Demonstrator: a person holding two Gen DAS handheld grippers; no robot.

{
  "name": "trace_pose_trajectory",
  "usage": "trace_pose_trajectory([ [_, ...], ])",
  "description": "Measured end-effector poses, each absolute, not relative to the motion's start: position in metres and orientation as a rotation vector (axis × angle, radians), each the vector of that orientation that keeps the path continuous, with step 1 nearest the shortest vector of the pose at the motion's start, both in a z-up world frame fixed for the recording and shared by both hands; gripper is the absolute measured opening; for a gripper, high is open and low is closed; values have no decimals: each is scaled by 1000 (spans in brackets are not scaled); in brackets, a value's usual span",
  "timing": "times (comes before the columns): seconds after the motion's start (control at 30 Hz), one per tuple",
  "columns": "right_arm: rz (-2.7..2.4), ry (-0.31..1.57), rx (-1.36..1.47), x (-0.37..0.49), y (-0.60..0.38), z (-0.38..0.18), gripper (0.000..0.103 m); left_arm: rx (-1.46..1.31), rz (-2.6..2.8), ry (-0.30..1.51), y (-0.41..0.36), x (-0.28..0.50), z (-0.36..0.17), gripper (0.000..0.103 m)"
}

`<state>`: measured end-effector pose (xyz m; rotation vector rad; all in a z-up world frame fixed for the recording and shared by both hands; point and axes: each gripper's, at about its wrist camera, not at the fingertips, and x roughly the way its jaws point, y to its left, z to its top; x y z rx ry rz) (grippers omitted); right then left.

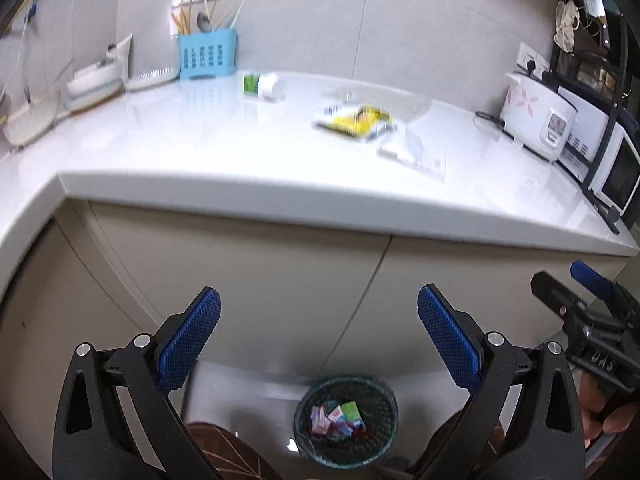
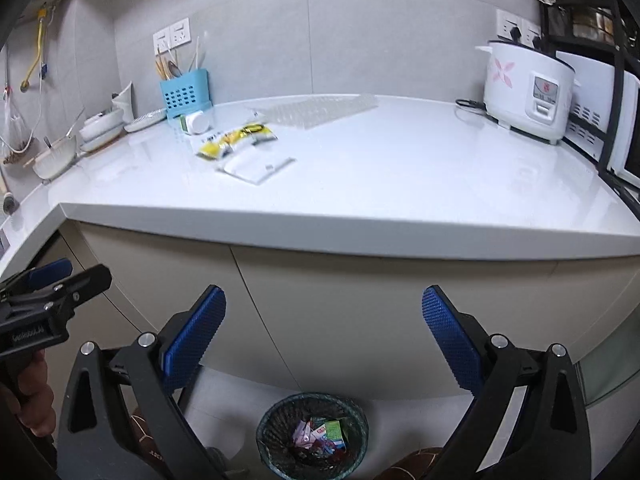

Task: Collect trash
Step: 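Raise both tools back up toward the counter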

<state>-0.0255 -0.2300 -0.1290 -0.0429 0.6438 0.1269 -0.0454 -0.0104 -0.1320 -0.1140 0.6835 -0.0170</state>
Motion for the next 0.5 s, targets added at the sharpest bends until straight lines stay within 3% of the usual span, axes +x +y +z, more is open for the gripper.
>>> trace_pose_trajectory([
  [0.5,160,625,-74,25,-214,-83,95,-63,-18,666,-22,46,-58,97],
])
